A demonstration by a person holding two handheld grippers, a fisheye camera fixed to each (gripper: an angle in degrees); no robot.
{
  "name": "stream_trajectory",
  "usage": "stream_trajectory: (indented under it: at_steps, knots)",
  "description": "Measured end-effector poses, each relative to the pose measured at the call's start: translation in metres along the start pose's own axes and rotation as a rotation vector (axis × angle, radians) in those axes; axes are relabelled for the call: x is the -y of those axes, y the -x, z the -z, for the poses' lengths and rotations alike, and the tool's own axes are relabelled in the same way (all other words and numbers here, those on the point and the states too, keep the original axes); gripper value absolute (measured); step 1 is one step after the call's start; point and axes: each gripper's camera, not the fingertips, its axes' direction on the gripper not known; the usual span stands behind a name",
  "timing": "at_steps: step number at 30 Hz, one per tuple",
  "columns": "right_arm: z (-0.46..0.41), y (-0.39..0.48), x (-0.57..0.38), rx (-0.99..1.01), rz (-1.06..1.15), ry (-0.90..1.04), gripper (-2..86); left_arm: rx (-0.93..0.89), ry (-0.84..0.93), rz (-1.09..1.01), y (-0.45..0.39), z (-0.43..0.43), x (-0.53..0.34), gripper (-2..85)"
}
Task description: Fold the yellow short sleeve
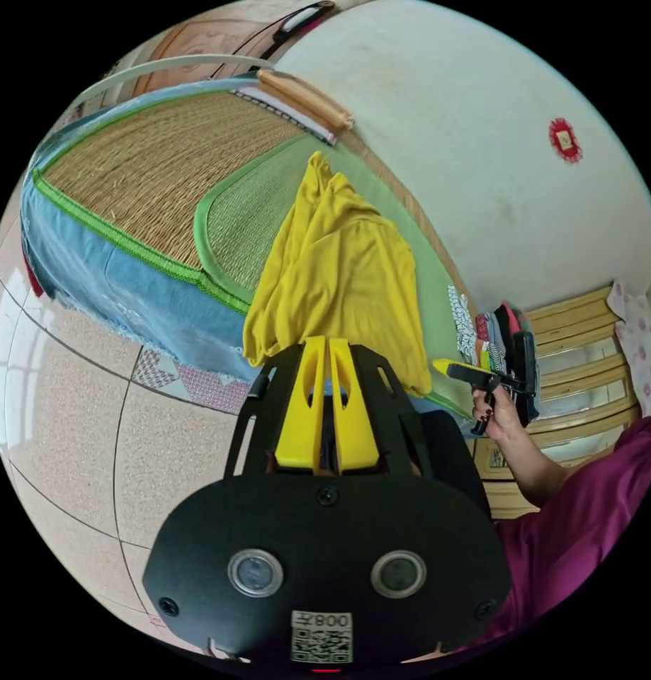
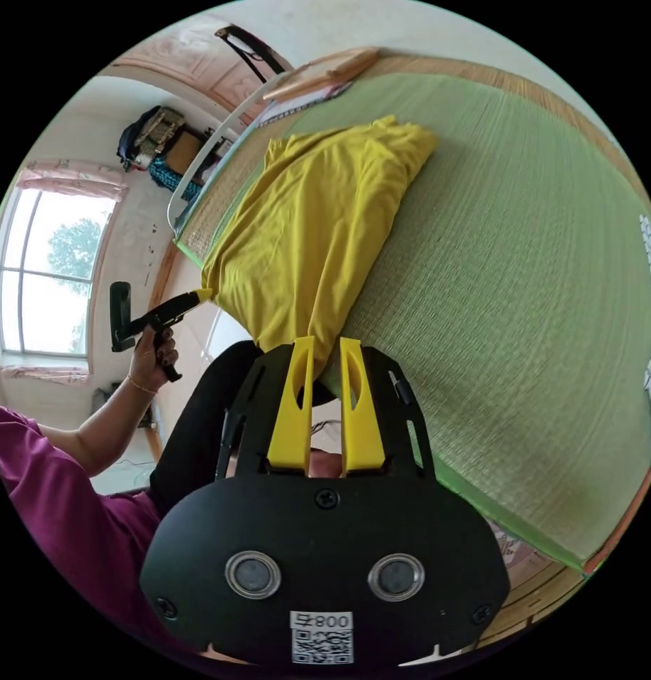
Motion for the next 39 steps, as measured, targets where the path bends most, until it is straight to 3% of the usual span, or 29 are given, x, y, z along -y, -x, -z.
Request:
stream_trajectory:
  at_steps: [6, 10, 11, 17, 22, 27, 33, 39]
  knots:
    - [-0.010, 0.016, 0.073, -0.058, 0.115, -0.106, 6.5, 0.020, 0.030, -0.108, -0.020, -0.043, 0.023, 0.5]
    - [-0.056, 0.021, 0.100, -0.195, 0.156, 0.010, 5.0, 0.168, 0.090, -0.084, 0.005, -0.076, 0.029, 0.4]
    - [-0.069, 0.014, 0.098, -0.263, 0.150, 0.045, 3.0, 0.133, 0.086, -0.083, 0.016, -0.079, 0.025, 0.4]
    - [-0.054, -0.019, 0.075, -0.125, 0.025, -0.053, 0.5, 0.099, 0.072, -0.051, 0.042, -0.092, 0.015, 0.3]
    - [-0.046, 0.027, 0.093, -0.165, 0.147, -0.160, 0.2, 0.043, 0.013, -0.101, 0.040, -0.099, 0.021, 0.3]
    - [-0.094, 0.031, 0.143, -0.338, 0.171, -0.042, 0.1, 0.148, 0.058, -0.086, 0.068, -0.129, 0.027, 0.2]
    - [-0.100, 0.022, 0.147, -0.237, 0.146, -0.040, 0.1, 0.071, 0.015, -0.049, 0.083, -0.136, 0.014, 0.3]
    - [-0.115, 0.038, 0.148, -0.273, 0.136, -0.042, 0.2, 0.018, -0.018, -0.211, 0.053, -0.175, 0.069, 0.3]
